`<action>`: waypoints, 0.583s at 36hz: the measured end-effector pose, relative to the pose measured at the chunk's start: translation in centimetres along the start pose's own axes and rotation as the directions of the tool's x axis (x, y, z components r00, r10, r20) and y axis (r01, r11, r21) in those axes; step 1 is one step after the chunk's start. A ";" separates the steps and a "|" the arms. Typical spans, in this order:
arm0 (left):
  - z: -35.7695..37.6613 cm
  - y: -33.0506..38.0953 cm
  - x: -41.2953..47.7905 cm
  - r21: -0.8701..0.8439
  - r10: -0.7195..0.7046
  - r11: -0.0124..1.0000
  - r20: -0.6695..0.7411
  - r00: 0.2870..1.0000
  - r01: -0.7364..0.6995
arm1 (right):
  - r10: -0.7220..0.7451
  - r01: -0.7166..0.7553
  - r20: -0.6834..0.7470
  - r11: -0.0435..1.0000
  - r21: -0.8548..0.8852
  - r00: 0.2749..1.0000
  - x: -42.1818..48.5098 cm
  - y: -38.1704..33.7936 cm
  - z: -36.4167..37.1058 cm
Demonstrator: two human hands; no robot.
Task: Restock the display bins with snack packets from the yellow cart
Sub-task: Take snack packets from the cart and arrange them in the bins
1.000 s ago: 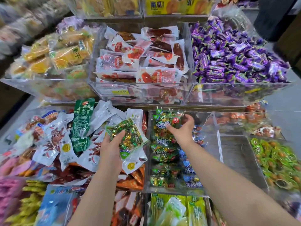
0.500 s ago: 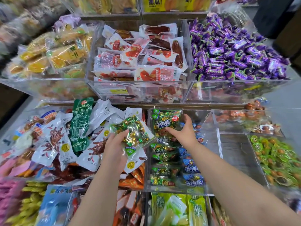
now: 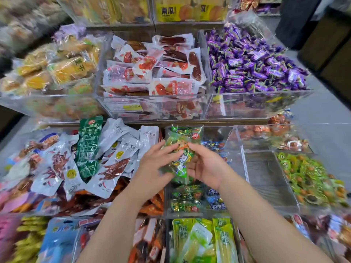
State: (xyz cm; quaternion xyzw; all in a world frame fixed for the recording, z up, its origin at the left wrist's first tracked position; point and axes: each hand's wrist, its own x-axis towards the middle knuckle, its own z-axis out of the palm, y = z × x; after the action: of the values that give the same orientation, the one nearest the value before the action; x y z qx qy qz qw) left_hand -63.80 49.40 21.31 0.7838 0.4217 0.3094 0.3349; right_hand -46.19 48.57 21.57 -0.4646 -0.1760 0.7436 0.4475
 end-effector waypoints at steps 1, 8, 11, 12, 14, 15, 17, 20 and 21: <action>-0.3 0.0 -0.2 0.034 0.016 0.999 0.020 1.000 -0.017 | -0.011 0.011 -0.025 1.000 -0.011 1.000 -0.1 0.0 -0.2; -1.8 1.3 -1.3 -0.533 -0.466 0.749 -0.001 0.885 0.394 | -0.203 0.154 0.088 0.909 0.387 0.975 -1.1 0.2 -1.1; -1.2 1.8 -0.8 -0.695 -0.564 0.488 0.212 0.799 0.528 | -0.307 0.239 0.127 0.893 0.382 0.943 -1.2 1.0 -0.8; -1.1 1.9 -0.7 -0.725 -0.551 0.445 0.242 0.799 0.526 | -0.298 0.237 0.137 0.909 0.343 0.945 -1.3 1.3 -0.8; -0.9 1.8 -0.5 -0.717 -0.568 0.451 0.228 0.791 0.531 | -0.237 0.199 0.164 0.955 0.218 0.957 -1.4 1.7 -1.2; -1.0 1.5 -0.5 -0.697 -0.587 0.478 0.200 0.784 0.535 | -0.205 0.183 0.159 0.972 0.144 0.966 -1.4 1.8 -1.5; -1.3 0.9 -0.3 -0.621 -0.598 0.561 0.152 0.786 0.547 | -0.186 0.190 0.082 0.981 -0.048 0.979 -1.6 1.8 -2.2; -2.4 0.1 -0.1 -0.381 -0.488 0.783 0.113 0.865 0.492 | -0.385 0.279 -0.094 0.796 -0.538 0.918 -1.9 1.3 -3.3; -2.8 0.0 0.1 -0.308 -0.455 0.827 0.127 0.882 0.471 | -0.464 0.332 -0.043 0.692 -0.640 0.885 -1.9 1.1 -3.6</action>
State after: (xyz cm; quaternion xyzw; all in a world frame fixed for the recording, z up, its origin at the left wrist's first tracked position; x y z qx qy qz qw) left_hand -65.91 50.21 22.93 0.5980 0.5329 0.2663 0.5362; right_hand -43.34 45.83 20.06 -0.6075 -0.4594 0.4782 0.4372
